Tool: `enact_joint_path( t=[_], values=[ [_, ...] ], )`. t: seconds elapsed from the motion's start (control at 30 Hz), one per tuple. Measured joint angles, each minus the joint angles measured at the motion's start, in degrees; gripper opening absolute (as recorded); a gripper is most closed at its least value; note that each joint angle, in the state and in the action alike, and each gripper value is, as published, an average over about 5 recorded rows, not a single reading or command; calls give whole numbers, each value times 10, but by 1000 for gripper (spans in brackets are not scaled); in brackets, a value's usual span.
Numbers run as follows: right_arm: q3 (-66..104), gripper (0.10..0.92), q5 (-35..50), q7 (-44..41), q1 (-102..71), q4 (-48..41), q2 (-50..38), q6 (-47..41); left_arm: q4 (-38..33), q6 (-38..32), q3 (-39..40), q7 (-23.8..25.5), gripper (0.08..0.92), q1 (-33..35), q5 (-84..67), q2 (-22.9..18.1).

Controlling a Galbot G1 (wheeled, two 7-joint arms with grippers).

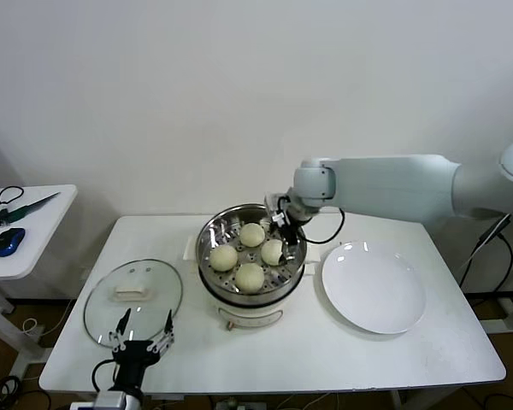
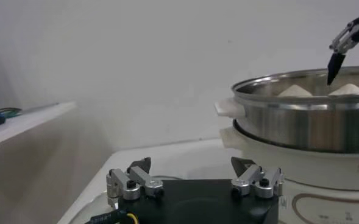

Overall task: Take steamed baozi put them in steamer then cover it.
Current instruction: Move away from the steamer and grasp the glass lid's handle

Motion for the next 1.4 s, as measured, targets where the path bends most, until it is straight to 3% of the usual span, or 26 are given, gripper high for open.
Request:
enact_joint_path(
  t=[0.23, 0.43, 0.63, 0.83, 1.03, 1.4],
  values=[
    [26, 823, 48, -3, 36, 19, -56, 3, -8, 5, 5, 0, 823, 6, -2, 7],
    [121, 823, 77, 102, -4, 47, -150, -16, -15, 15, 7, -1, 823, 3, -2, 15],
    [309, 823, 79, 235, -148, 91, -263, -17, -13, 17, 7, -4, 823, -7, 5, 26],
    [537, 823, 30, 307, -371, 139, -339, 17, -4, 11, 5, -9, 823, -21, 10, 38],
    [767, 823, -39, 324, -600, 169, -327, 84, 9, 4, 6, -13, 823, -34, 13, 53],
    [1167, 823, -132, 311, -1016, 180, -182, 245, 33, -15, 9, -28, 823, -54, 42, 76]
  ],
)
